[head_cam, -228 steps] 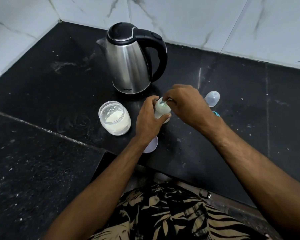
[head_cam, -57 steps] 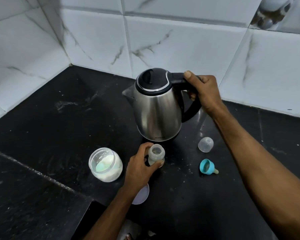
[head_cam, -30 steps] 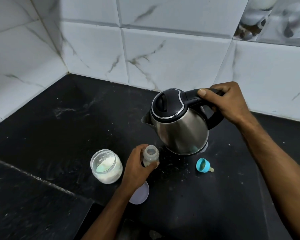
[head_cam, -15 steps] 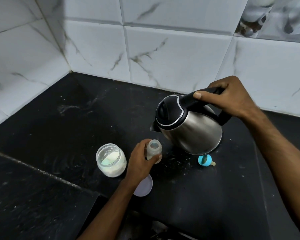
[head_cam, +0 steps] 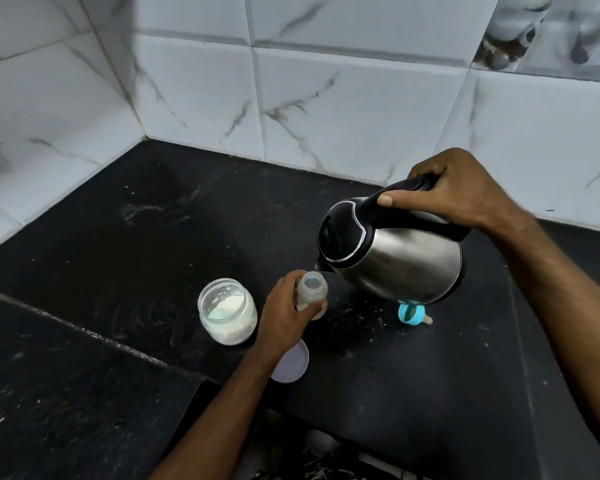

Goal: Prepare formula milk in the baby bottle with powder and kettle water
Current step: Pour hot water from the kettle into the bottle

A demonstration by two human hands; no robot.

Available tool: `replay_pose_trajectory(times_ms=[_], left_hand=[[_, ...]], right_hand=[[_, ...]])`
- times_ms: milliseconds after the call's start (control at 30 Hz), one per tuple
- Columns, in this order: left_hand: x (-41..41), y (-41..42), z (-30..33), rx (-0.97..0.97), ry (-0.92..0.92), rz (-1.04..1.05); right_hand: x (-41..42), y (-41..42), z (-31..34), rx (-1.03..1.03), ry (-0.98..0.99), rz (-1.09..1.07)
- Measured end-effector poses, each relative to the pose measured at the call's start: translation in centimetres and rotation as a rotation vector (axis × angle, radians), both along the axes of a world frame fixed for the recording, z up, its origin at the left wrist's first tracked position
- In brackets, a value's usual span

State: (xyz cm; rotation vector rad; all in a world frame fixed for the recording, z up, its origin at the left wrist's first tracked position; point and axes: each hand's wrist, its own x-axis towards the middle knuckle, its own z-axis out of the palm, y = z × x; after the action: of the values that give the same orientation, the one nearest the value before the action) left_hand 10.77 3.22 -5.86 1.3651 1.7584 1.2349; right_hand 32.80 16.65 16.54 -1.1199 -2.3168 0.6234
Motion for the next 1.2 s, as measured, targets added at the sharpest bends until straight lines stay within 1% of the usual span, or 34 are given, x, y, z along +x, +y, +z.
replay_pose_trajectory(times_ms=[267, 600, 1200], left_hand=[[0.0, 0.0, -0.1, 0.003, 0.006, 0.001], [-0.2, 0.1, -0.5, 0.004, 0.011, -0.002], [-0.2, 0.2, -0.5, -0.014, 0.002, -0.006]], right_hand=[[-0.6, -0.2, 0.5, 0.005, -0.032, 0.016], [-1.2, 0.0, 0.9, 0.057, -0.099, 0.037], [-1.9, -0.8, 1.9, 0.148, -0.152, 0.079]])
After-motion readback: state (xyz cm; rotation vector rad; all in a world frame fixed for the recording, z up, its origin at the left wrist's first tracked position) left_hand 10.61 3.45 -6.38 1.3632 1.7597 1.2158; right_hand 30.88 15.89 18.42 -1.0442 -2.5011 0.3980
